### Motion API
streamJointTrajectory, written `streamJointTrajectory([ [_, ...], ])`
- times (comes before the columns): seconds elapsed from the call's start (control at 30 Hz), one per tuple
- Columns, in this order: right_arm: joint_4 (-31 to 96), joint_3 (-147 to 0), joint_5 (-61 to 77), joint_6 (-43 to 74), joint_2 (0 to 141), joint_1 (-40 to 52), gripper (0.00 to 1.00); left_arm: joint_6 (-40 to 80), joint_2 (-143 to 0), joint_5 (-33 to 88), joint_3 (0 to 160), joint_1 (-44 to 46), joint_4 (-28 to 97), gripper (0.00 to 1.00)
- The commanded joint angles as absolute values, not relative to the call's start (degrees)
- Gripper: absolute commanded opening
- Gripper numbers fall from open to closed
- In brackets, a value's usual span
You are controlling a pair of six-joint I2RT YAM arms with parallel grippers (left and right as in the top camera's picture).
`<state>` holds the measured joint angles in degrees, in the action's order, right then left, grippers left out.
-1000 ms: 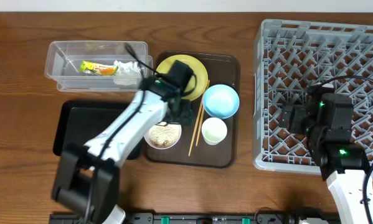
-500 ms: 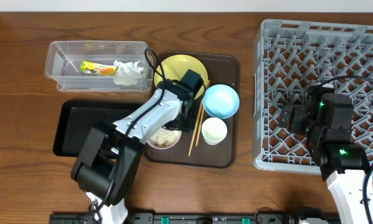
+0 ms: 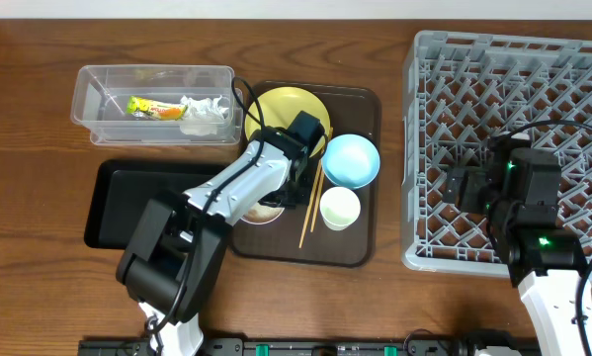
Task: Sort waste into correct bins and load items into the dishwasher rack
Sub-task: 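Reach the left gripper to the white rice bowl and grip its rim, then lift the white bowl with the left gripper over the black tray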
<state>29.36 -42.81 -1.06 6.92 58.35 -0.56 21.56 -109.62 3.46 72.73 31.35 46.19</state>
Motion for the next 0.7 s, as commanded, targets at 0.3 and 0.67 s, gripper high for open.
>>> streamJointTrajectory([
  [0.3,29.5,-44.0,-1.0,6.3,58.2,0.1,0.99,21.6,-101.6,3.8,74.6,30.3,51.4,0.06],
  [0.67,29.5,-44.0,-1.0,6.3,58.2,0.1,0.99,17.3,-87.4,8.8,74.6,16.4,52.6,0.06],
])
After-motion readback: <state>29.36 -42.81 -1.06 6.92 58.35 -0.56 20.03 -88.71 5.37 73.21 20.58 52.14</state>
